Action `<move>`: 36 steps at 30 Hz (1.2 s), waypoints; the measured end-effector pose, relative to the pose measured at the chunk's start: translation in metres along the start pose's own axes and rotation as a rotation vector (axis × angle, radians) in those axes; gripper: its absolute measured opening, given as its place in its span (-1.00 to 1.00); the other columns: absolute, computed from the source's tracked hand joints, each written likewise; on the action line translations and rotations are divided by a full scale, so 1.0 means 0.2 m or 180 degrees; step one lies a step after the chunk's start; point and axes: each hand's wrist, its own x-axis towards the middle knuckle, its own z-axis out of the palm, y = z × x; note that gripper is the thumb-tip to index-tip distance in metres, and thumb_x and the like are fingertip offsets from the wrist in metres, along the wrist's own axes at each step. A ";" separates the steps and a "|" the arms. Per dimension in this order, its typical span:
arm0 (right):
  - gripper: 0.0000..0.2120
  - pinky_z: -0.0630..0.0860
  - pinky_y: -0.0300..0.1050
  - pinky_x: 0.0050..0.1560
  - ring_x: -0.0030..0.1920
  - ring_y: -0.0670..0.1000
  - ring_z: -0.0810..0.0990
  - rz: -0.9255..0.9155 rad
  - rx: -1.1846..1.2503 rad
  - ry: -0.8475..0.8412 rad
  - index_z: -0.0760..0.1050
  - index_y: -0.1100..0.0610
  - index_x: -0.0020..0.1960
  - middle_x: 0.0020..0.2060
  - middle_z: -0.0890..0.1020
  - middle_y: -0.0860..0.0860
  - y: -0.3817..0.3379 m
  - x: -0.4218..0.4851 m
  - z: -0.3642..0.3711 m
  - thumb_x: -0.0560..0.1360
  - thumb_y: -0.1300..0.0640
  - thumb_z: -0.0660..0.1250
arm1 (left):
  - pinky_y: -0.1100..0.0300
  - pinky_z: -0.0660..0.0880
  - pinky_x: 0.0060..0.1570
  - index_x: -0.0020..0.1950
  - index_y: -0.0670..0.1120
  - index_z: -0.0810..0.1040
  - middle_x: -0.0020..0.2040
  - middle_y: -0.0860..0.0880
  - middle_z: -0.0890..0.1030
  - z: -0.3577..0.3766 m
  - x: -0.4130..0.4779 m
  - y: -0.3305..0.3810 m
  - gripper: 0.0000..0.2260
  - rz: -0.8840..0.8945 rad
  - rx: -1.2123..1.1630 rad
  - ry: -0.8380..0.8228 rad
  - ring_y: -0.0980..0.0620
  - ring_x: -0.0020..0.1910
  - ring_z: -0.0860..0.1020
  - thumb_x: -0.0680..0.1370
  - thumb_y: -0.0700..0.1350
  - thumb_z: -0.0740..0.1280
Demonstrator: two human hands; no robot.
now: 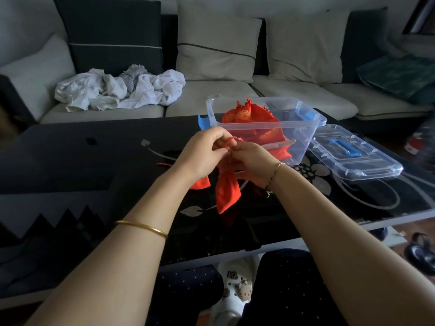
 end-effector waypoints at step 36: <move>-0.56 0.54 -0.27 -0.47 -0.46 -0.02 0.64 0.0612 0.2963 0.0861 0.34 0.14 -0.37 -0.42 0.66 0.08 0.07 0.02 -0.16 0.62 -0.03 0.08 | 0.22 0.45 -0.34 -0.11 -0.13 0.45 -0.13 -0.10 0.62 0.04 -0.01 -0.05 -0.80 -0.2020 -0.0628 0.0450 0.06 -0.27 0.55 0.64 -0.11 0.12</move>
